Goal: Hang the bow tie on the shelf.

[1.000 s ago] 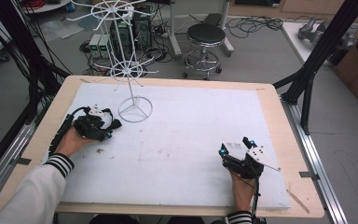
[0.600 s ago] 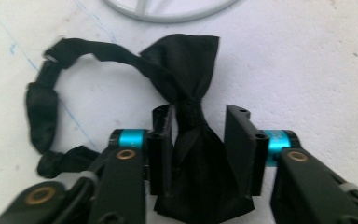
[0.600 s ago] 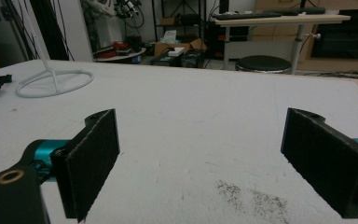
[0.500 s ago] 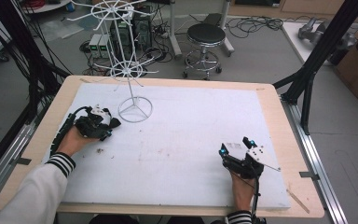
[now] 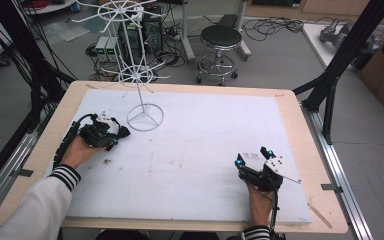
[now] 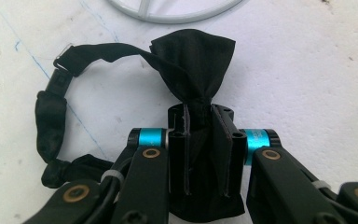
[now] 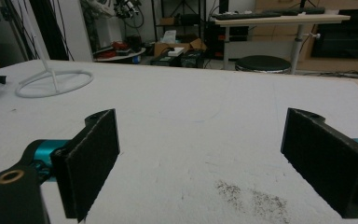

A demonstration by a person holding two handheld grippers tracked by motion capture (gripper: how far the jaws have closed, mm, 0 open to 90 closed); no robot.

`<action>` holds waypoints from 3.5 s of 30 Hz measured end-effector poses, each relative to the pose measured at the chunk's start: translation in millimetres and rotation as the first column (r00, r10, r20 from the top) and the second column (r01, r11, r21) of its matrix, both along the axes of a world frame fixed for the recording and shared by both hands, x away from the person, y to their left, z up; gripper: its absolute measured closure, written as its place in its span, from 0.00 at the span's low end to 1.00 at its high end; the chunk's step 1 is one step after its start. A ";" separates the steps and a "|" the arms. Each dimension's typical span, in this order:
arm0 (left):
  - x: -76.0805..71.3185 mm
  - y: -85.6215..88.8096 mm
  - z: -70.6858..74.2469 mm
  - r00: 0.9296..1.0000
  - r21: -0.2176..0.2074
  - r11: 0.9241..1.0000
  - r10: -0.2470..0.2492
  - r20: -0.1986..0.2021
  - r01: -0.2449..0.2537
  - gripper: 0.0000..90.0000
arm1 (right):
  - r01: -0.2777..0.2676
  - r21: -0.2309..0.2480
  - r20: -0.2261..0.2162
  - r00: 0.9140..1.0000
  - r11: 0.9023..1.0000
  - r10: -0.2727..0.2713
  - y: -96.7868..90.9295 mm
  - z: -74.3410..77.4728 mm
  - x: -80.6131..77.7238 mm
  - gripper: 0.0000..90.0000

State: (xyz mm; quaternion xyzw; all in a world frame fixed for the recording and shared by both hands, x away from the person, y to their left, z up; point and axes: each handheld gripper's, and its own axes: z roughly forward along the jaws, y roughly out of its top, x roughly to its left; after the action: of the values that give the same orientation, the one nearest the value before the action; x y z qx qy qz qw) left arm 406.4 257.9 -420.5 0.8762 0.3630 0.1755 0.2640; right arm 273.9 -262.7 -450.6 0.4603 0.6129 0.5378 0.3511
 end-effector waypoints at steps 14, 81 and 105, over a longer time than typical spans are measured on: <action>-17.4 13.9 14.7 0.995 -0.095 0.995 0.021 0.099 -0.012 0.86 | 0.001 -0.003 0.000 1.000 1.000 -0.001 0.3 0.1 0.0 0.12; -85.1 -36.8 119.1 0.848 -0.397 0.886 0.011 0.530 0.237 0.86 | 0.002 -0.002 -0.001 1.000 1.000 -0.002 0.4 0.2 0.0 0.12; -50.3 -50.9 96.5 0.887 -0.414 0.889 0.022 0.462 0.194 0.86 | 0.003 0.002 0.001 1.000 1.000 -0.003 -0.5 0.1 0.3 0.12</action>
State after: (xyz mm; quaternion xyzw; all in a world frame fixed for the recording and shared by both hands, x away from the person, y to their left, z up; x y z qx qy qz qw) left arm 356.1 207.0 -324.0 0.7413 0.2814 0.2745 0.5440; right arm 274.2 -263.2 -450.5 0.4614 0.6113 0.5382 0.3519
